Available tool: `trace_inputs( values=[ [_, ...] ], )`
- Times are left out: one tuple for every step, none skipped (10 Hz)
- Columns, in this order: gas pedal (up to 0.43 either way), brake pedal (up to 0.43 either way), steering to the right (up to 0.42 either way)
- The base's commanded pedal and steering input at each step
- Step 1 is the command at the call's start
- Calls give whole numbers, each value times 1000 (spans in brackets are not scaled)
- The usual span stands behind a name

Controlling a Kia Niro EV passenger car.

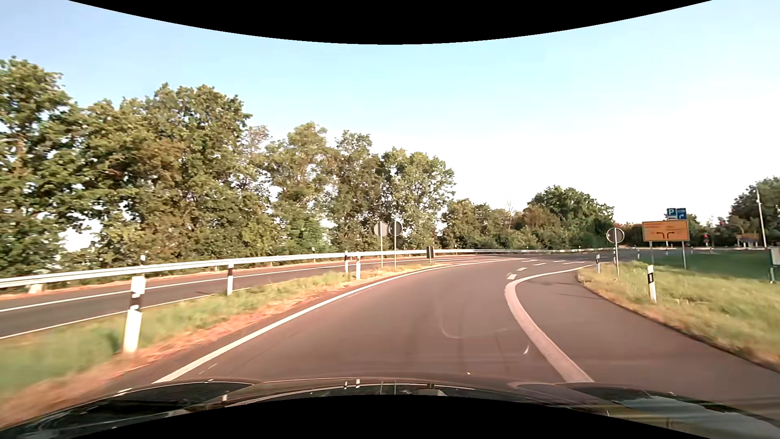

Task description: Follow the waypoints while adhering to traffic rules and regulations

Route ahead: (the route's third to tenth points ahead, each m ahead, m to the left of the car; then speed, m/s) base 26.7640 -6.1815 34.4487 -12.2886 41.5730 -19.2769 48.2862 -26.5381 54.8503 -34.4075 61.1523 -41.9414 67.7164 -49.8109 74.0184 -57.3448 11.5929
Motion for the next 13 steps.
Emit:
trace_inputs(
  values=[
    [197,0,112],
    [197,0,113],
    [197,0,113],
    [197,0,113],
    [197,0,112],
    [197,0,112],
    [197,0,112],
    [197,0,112],
    [197,0,112],
    [197,0,112],
    [197,0,112],
    [197,0,111],
    [209,0,108]
  ],
)
